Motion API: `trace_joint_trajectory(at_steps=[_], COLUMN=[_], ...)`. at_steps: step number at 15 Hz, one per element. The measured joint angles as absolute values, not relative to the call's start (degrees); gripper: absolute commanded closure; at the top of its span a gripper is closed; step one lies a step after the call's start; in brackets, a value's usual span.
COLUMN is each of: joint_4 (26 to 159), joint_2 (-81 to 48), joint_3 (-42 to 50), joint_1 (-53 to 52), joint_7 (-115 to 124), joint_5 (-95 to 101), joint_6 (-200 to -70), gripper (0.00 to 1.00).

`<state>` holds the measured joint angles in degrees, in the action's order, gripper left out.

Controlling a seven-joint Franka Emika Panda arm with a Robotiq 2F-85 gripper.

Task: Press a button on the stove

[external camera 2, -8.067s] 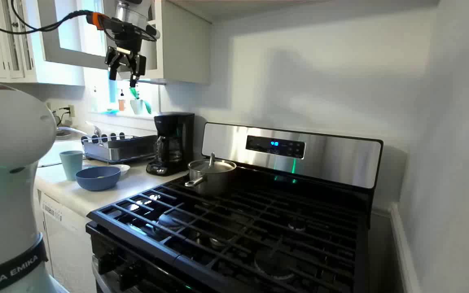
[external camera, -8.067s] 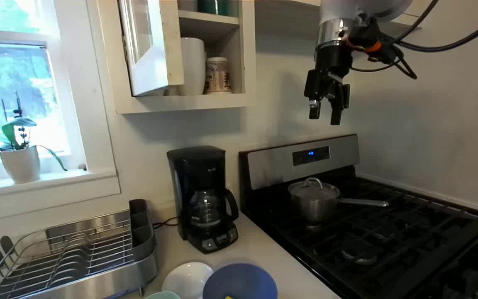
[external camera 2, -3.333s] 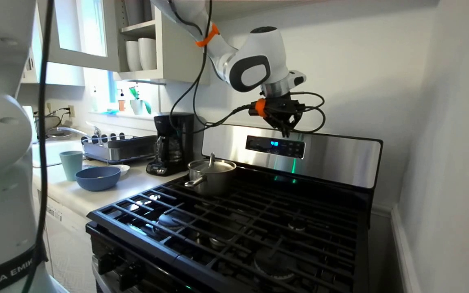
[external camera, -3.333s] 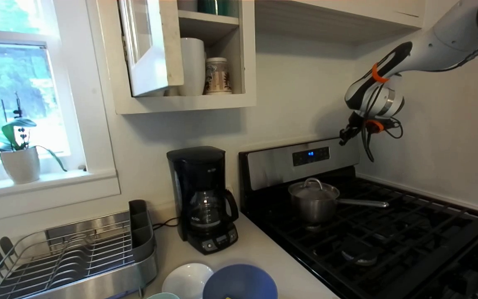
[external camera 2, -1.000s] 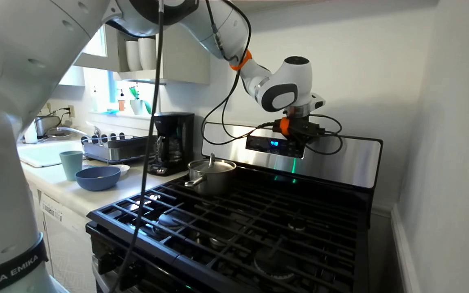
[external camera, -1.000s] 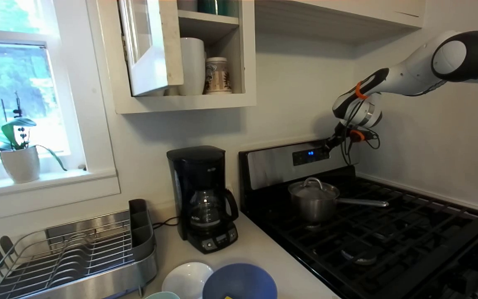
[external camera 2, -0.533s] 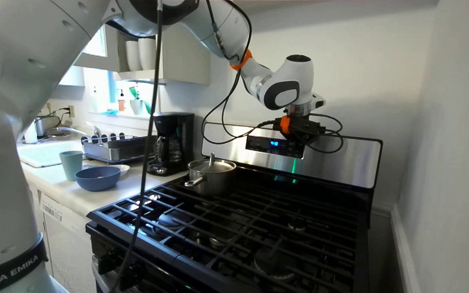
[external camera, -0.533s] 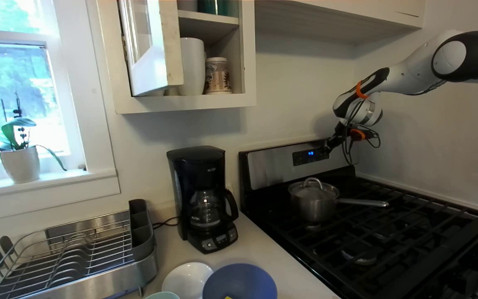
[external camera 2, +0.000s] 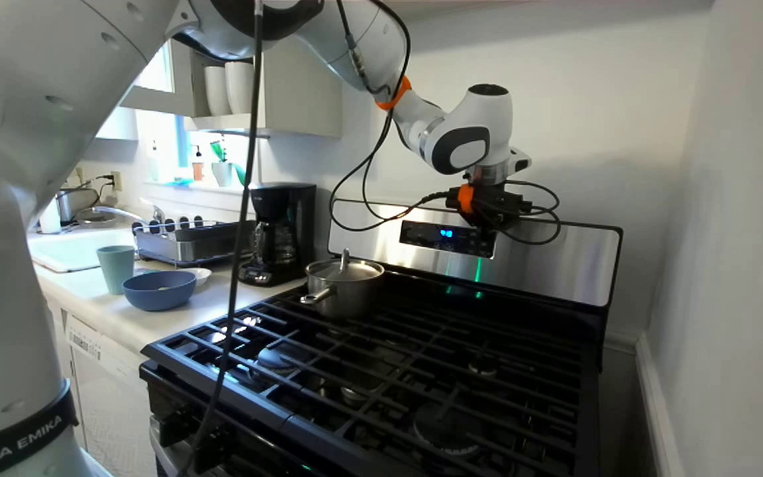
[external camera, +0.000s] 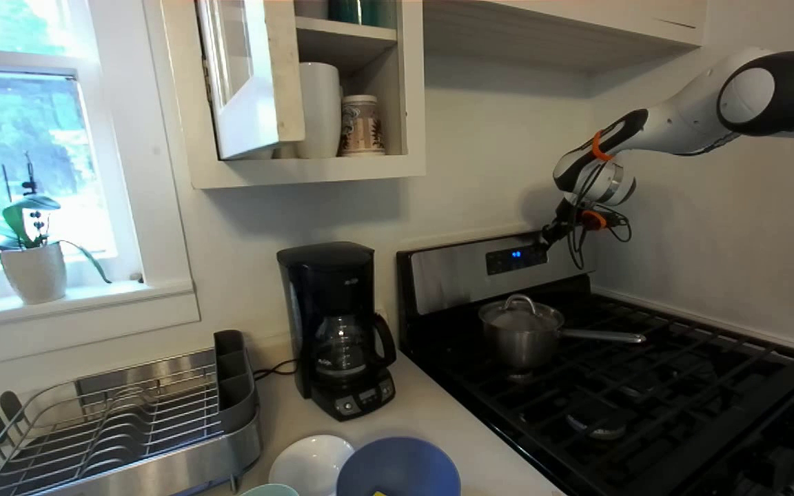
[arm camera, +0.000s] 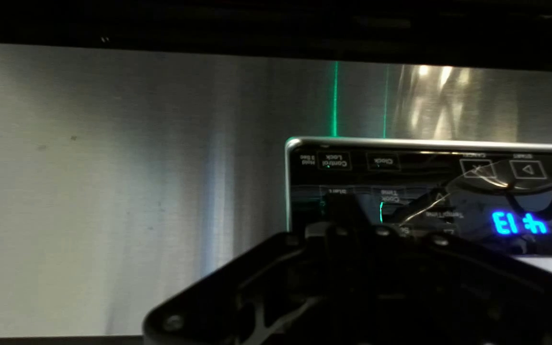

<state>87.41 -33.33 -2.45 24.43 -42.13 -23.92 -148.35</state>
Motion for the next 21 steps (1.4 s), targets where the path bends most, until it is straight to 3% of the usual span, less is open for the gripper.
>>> trace_joint_trajectory(at_steps=[21], joint_4=[87.5], joint_2=[-33.7], joint_3=[-2.5], joint_1=[23.9], joint_7=[-36.3], joint_5=[-23.1], joint_6=[-150.8], gripper=[1.0])
